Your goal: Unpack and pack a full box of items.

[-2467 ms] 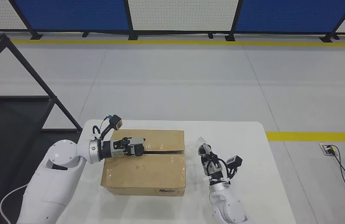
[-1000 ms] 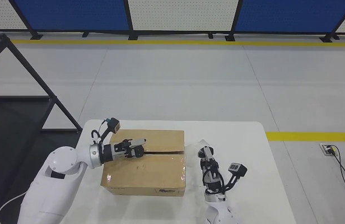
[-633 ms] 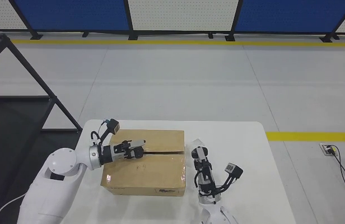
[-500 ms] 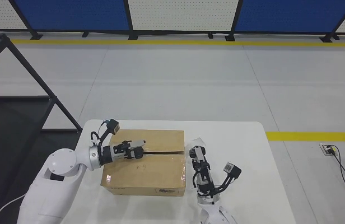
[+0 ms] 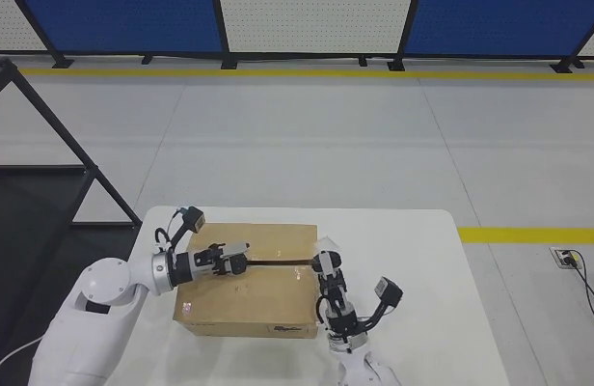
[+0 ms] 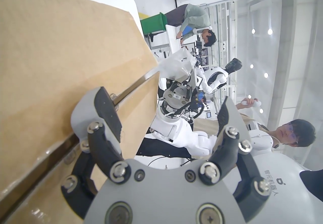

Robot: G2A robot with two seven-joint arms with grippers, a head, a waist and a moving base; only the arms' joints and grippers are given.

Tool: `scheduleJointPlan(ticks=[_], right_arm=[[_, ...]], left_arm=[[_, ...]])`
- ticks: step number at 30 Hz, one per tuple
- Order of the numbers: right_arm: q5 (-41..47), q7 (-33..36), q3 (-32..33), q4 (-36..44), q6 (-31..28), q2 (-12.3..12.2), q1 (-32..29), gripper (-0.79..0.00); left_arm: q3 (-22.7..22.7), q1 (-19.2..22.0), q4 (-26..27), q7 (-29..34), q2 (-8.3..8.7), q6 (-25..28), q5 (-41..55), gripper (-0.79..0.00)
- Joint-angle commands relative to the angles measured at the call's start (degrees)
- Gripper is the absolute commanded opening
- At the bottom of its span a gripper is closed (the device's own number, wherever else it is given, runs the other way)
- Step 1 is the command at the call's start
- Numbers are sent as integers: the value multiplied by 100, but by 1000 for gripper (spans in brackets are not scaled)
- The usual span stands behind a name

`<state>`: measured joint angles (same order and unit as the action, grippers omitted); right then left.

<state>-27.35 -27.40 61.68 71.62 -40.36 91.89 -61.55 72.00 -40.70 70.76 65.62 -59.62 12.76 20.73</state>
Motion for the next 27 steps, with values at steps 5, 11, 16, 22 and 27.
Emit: scheduleJointPlan(ticks=[5, 11, 16, 22, 27], right_arm=[[-425, -95, -98, 49, 187, 40, 24, -526], [-808, -231, -201, 73, 437, 85, 60, 0], [-985, -371, -251, 63, 503, 118, 88, 0], [-1099, -437, -218, 134, 427, 122, 10, 0], [-1225, -352, -170, 292, 238, 95, -147, 0]], left_arm=[[16, -27, 10, -41, 12, 15, 36, 0], [41, -55, -16, -101, 20, 23, 129, 0], [54, -81, -21, -109, 29, 45, 170, 0], [45, -86, -16, -119, 36, 50, 176, 0], [-6, -38, -32, -113, 31, 30, 172, 0]])
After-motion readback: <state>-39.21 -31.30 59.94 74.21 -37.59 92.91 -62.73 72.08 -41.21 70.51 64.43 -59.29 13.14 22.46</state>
